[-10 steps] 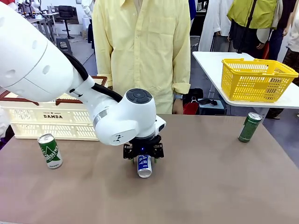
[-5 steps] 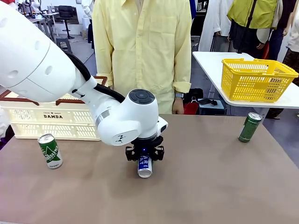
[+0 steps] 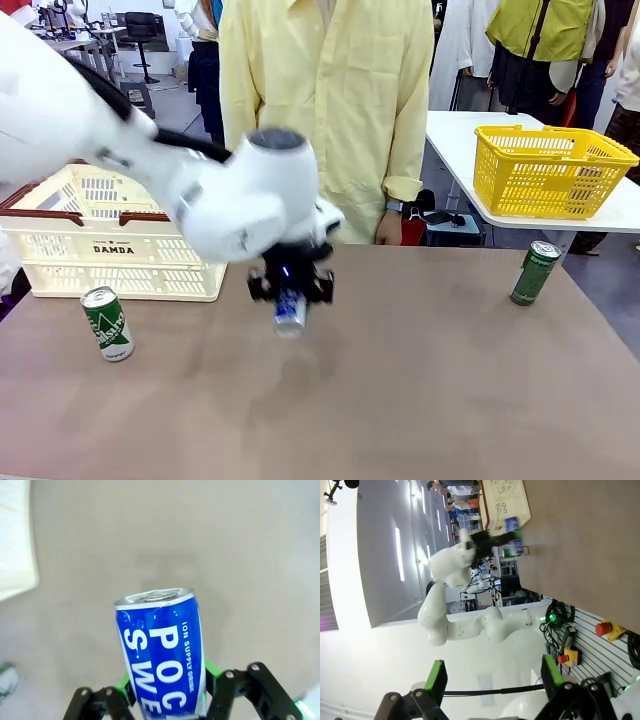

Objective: Place the drinks into the Shopping basket.
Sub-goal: Pick up one drink and place it into the Shopping basket.

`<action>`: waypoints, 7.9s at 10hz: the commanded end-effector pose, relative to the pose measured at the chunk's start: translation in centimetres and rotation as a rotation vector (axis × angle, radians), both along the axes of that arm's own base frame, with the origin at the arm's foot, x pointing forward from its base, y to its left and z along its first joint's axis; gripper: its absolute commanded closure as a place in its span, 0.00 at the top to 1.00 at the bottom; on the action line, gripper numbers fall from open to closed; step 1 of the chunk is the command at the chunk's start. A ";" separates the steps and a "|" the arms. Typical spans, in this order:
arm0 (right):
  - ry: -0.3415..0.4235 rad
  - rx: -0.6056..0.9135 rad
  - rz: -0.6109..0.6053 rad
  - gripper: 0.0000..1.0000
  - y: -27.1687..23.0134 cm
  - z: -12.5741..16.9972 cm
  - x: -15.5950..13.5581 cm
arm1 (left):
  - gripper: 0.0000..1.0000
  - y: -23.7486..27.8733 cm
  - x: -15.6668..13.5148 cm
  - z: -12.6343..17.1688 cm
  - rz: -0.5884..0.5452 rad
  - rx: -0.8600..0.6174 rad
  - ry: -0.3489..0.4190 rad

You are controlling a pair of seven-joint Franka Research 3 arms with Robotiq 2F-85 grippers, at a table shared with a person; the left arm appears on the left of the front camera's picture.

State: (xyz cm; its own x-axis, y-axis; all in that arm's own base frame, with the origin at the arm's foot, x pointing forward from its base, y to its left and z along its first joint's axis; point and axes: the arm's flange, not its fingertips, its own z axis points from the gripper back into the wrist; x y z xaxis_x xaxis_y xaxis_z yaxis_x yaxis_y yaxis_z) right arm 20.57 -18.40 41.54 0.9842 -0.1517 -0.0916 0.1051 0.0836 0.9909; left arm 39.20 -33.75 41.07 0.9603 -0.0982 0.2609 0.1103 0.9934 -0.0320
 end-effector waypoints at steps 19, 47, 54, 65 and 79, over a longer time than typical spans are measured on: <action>-0.006 0.002 0.003 1.00 -0.1 0.2 0.0 | 0.00 29.1 21.0 5.9 0.072 -0.034 0.040; -0.006 0.002 0.003 1.00 -0.1 0.2 0.0 | 1.00 49.1 8.2 18.9 -0.018 -0.898 0.006; -0.006 0.002 0.003 1.00 -0.1 0.2 0.0 | 1.00 57.9 -3.8 11.1 0.079 -1.230 0.191; -0.006 0.002 0.003 1.00 -0.1 0.2 0.0 | 1.00 52.8 -4.4 14.2 0.022 -1.055 0.222; -0.006 0.002 0.003 1.00 -0.1 0.2 0.0 | 1.00 31.7 -7.6 5.2 -0.073 -0.116 0.092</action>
State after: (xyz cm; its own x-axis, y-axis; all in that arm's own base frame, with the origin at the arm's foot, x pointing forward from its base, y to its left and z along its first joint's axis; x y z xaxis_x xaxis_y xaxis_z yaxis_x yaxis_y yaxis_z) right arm 20.56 -18.40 41.52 0.9841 -0.1518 -0.0923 0.1057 0.0831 0.9909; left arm 33.09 -0.86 48.59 0.9749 -0.1707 0.1432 0.1997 0.9544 -0.2220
